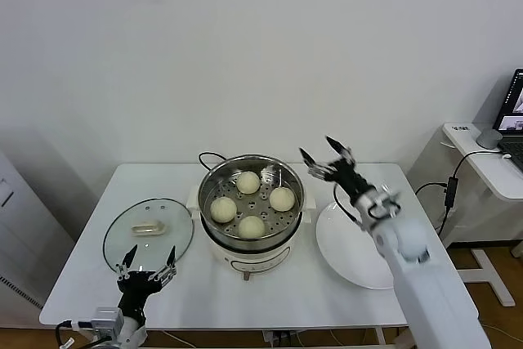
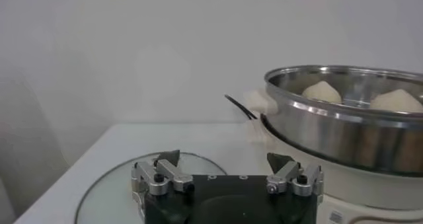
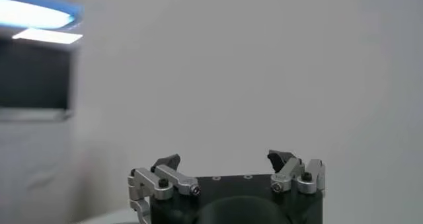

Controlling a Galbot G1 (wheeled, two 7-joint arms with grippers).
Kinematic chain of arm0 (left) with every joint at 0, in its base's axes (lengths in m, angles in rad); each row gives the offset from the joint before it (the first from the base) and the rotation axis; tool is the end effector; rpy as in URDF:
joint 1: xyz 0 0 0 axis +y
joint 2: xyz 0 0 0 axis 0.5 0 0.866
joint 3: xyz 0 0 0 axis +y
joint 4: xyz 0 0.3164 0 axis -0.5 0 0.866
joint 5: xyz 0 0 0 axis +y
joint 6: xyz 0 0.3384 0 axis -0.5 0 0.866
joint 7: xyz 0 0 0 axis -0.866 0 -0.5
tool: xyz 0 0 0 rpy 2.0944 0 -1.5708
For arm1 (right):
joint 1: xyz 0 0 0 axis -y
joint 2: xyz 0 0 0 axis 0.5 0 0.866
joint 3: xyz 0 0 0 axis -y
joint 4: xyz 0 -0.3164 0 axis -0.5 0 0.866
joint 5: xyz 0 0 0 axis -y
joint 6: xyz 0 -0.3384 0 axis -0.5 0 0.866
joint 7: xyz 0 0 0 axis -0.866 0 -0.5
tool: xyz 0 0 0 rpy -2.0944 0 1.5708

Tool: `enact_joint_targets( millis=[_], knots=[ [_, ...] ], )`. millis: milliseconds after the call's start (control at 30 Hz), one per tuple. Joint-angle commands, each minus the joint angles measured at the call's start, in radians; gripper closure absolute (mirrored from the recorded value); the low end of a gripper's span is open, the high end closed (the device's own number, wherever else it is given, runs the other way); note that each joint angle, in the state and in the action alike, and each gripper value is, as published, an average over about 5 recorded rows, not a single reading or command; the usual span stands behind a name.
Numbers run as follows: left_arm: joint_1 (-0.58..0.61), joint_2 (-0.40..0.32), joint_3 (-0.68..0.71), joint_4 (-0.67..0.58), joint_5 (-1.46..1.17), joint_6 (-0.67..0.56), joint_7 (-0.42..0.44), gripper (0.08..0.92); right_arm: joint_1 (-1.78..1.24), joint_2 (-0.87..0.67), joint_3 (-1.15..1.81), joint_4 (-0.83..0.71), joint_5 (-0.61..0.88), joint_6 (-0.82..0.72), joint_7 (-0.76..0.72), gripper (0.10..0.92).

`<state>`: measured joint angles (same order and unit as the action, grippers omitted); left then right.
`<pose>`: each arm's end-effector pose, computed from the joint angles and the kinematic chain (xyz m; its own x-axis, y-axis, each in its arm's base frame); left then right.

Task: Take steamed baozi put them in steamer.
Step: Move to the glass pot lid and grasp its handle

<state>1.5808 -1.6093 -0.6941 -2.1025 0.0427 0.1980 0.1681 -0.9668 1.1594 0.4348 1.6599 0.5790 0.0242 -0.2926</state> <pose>0.1729 0.0439 -0.2725 -0.9776 -0.0143 0.2098 -0.0013 0.9981 0.0620 0.3567 -0.0871 -0.2465 -0.9014 -0.3897 -0.1885 -0.4134 0.9042 0.1077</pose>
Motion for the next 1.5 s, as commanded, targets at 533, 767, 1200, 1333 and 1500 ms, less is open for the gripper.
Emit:
enact_joint_targets(
  millis=[533, 767, 1200, 1333, 1500],
  knots=[
    [-0.156, 0.365, 0.003, 0.369, 1.51, -0.201, -0.324, 0.177, -0.475, 0.048, 0.235, 0.141, 0.074, 0.142, 0.18, 0.203],
    [-0.229, 0.429, 0.023, 0.456, 1.544, -0.247, -0.278, 0.177, -0.484, 0.059, 0.238, 0.139, 0.069, 0.14, 0.175, 0.203],
    [-0.321, 0.38, 0.116, 0.552, 1.359, -0.175, -0.265, 0.177, -0.441, 0.089, 0.236, 0.098, 0.029, 0.109, 0.176, 0.203],
    [-0.327, 0.384, 0.131, 0.568, 1.333, -0.203, -0.261, 0.177, -0.435, 0.09, 0.235, 0.086, 0.024, 0.107, 0.176, 0.203],
    [-0.361, 0.382, 0.141, 0.603, 1.321, -0.216, -0.256, 0.177, -0.432, 0.094, 0.235, 0.068, 0.021, 0.109, 0.177, 0.203]
  ],
)
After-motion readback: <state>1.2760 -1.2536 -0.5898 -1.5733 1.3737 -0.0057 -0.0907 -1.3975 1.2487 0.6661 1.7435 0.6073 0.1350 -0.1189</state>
